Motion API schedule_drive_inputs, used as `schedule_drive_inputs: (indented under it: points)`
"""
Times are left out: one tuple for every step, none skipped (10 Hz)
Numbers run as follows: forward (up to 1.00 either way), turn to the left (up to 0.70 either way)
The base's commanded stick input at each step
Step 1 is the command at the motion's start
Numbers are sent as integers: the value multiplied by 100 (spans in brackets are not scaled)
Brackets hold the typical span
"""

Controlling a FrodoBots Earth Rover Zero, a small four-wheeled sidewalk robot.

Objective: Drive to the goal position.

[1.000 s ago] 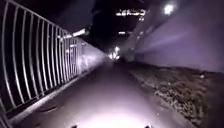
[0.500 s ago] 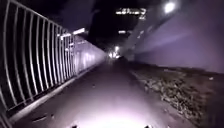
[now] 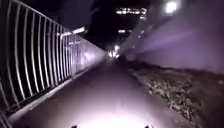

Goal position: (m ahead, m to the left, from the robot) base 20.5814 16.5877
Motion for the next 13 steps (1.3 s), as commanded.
schedule_drive_inputs:
  points:
    - [50, 0]
    - [50, 0]
    - [50, 0]
    - [50, 0]
    - [50, 0]
    - [50, 0]
    - [50, 0]
    - [50, 0]
    - [50, 0]
    - [50, 0]
    - [50, 0]
    - [50, 0]
    - [50, 0]
